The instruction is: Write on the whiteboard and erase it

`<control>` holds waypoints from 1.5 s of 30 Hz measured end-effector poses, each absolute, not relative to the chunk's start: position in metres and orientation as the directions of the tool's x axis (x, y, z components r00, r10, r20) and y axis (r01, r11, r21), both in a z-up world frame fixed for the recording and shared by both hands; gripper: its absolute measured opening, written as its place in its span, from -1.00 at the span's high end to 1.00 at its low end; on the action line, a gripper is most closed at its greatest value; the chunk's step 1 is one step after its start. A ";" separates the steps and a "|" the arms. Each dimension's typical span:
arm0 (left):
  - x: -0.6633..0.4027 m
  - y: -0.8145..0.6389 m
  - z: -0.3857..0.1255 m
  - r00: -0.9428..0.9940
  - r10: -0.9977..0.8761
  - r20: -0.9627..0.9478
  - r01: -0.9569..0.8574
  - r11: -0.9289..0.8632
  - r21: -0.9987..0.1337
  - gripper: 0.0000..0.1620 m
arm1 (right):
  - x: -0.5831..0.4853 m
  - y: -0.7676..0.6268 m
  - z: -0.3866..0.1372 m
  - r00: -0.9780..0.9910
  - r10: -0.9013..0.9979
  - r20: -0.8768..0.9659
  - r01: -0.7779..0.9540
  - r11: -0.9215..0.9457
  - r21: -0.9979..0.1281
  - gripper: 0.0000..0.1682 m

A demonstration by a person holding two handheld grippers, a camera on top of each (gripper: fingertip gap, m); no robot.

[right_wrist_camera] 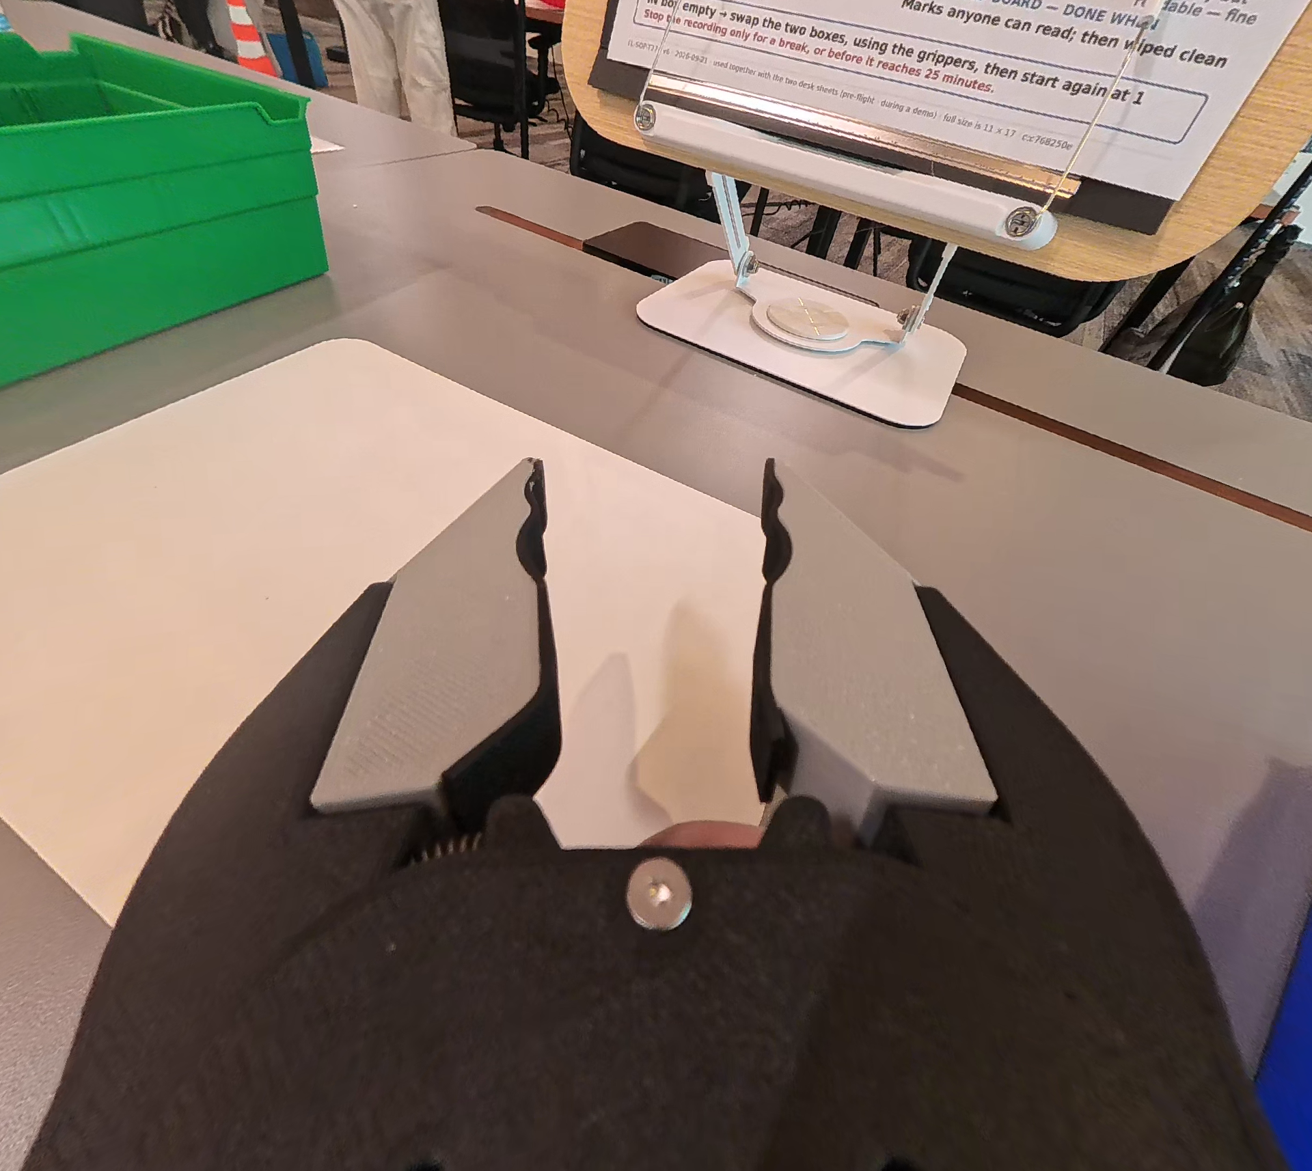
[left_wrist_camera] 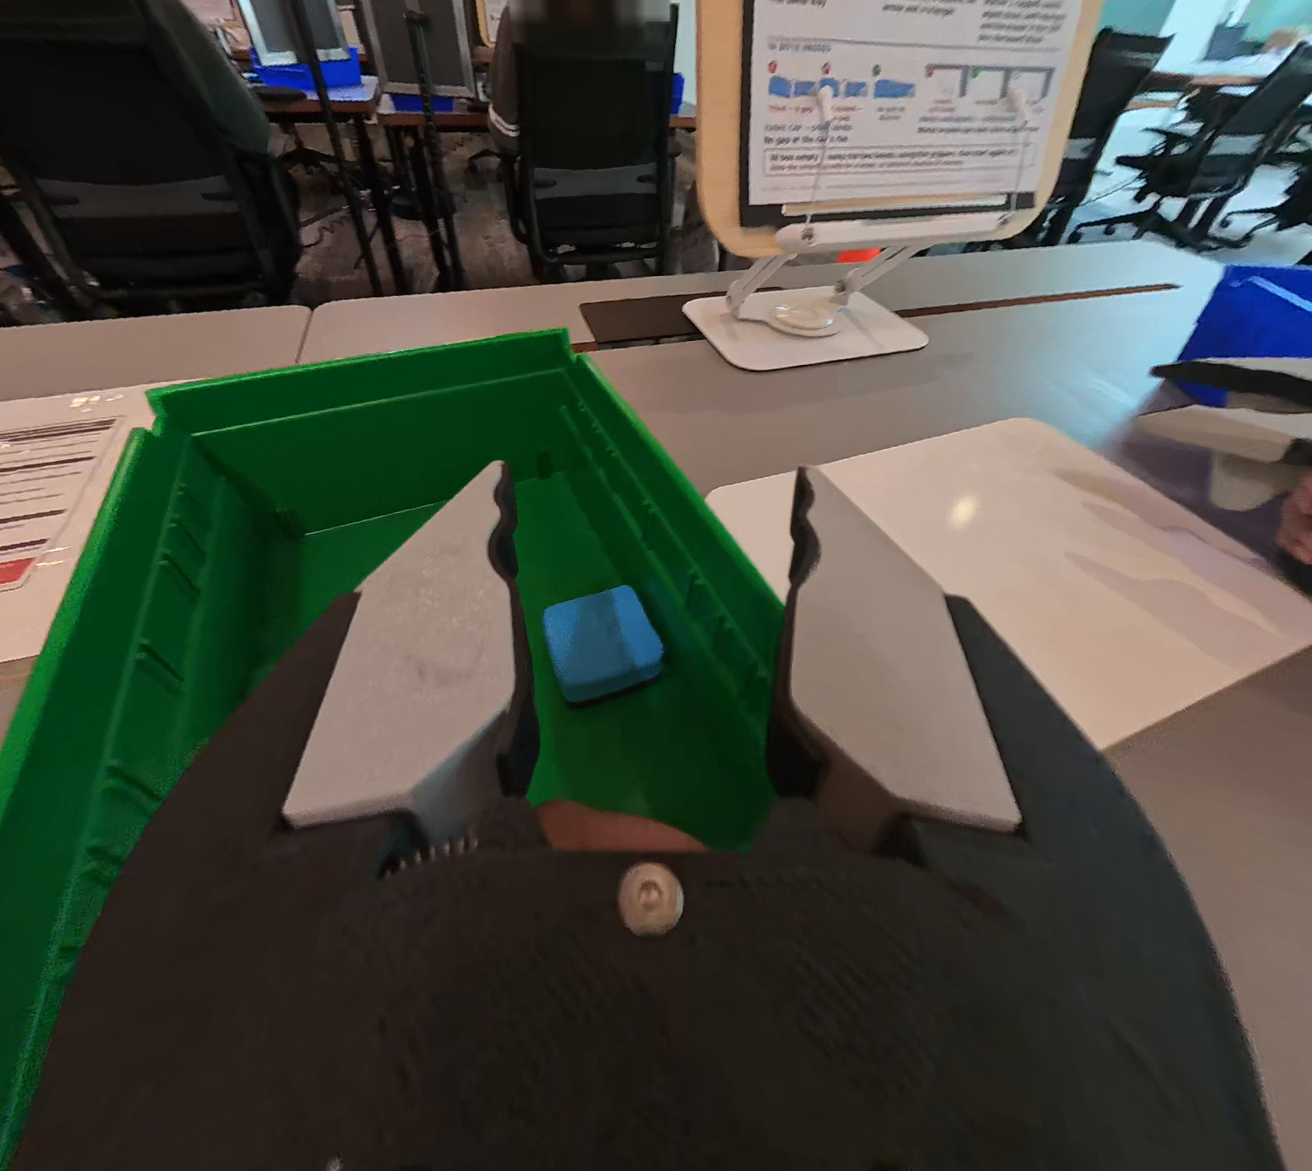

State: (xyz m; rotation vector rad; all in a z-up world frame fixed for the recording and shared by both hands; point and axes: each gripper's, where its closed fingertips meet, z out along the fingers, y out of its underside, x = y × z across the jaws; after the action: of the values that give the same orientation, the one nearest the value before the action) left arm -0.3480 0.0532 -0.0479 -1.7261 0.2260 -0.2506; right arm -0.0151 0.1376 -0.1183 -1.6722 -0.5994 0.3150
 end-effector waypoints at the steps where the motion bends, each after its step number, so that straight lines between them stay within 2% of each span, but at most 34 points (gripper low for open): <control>1: -0.346 0.052 -0.045 0.953 -0.298 0.054 0.005 -0.163 -0.987 0.07 | -0.015 0.138 -0.118 0.826 0.549 0.123 0.208 -0.096 -0.973 0.30; 8: -0.312 0.055 -0.074 0.922 -0.387 0.004 -0.107 -0.264 -0.958 0.08 | -0.016 0.137 -0.118 0.823 0.553 0.129 0.215 -0.093 -0.972 0.31; 11: -0.293 0.052 -0.090 0.888 -0.459 0.026 -0.140 -0.324 -0.936 0.17 | -0.016 0.137 -0.118 0.823 0.552 0.132 0.218 -0.092 -0.972 0.30; 14: -0.295 0.057 -0.116 0.893 -0.443 -0.073 -0.264 -0.386 -0.884 0.29 | -0.017 0.136 -0.117 0.821 0.553 0.138 0.223 -0.088 -0.971 0.30; 16: -0.291 0.057 -0.130 0.878 -0.459 -0.137 -0.343 -0.404 -0.848 0.29 | -0.018 0.136 -0.117 0.819 0.554 0.146 0.230 -0.084 -0.970 0.30; 20: -0.292 0.059 -0.131 0.877 -0.450 -0.169 -0.367 -0.401 -0.839 0.34 | -0.020 0.135 -0.116 0.814 0.558 0.158 0.241 -0.077 -0.968 0.30; 22: -0.298 0.062 -0.129 0.888 -0.433 -0.156 -0.342 -0.392 -0.854 0.47 | -0.021 0.134 -0.116 0.812 0.560 0.163 0.245 -0.074 -0.967 0.30; 25: -0.310 0.067 -0.127 0.901 -0.400 -0.166 -0.324 -0.369 -0.871 0.80 | -0.022 0.134 -0.117 0.809 0.563 0.169 0.253 -0.074 -0.965 0.30; 26: -0.309 0.067 -0.126 0.904 -0.408 -0.127 -0.291 -0.369 -0.883 0.83 | -0.022 0.134 -0.117 0.809 0.561 0.173 0.256 -0.072 -0.964 0.30; 29: -0.298 0.067 -0.118 0.897 -0.442 -0.004 -0.189 -0.375 -0.907 0.46 | -0.021 0.134 -0.115 0.811 0.557 0.179 0.259 -0.067 -0.964 0.30; 31: -0.301 0.069 -0.118 0.910 -0.413 -0.044 -0.212 -0.371 -0.904 0.47 | -0.021 0.134 -0.115 0.812 0.556 0.179 0.257 -0.066 -0.964 0.30; 33: -0.297 0.066 -0.122 0.900 -0.427 -0.092 -0.269 -0.376 -0.887 0.62 | -0.020 0.134 -0.115 0.813 0.555 0.178 0.256 -0.067 -0.964 0.30; 37: -0.281 0.061 -0.120 0.884 -0.457 -0.104 -0.296 -0.373 -0.879 0.36 | -0.020 0.134 -0.115 0.812 0.555 0.179 0.259 -0.069 -0.964 0.30; 42: -0.256 0.053 -0.117 0.852 -0.523 0.009 -0.234 -0.397 -0.888 0.04 | -0.021 0.133 -0.114 0.811 0.554 0.190 0.265 -0.059 -0.962 0.30; 45: -0.249 0.047 -0.108 0.830 -0.557 0.042 -0.212 -0.384 -0.899 0.07 | -0.021 0.133 -0.114 0.810 0.555 0.190 0.266 -0.059 -0.962 0.30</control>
State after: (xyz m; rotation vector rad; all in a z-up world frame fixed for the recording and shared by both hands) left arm -0.2490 0.0469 -0.1084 -1.9666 0.5704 -0.4141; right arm -0.0209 0.1330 -0.1140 -1.6491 -0.6557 0.2659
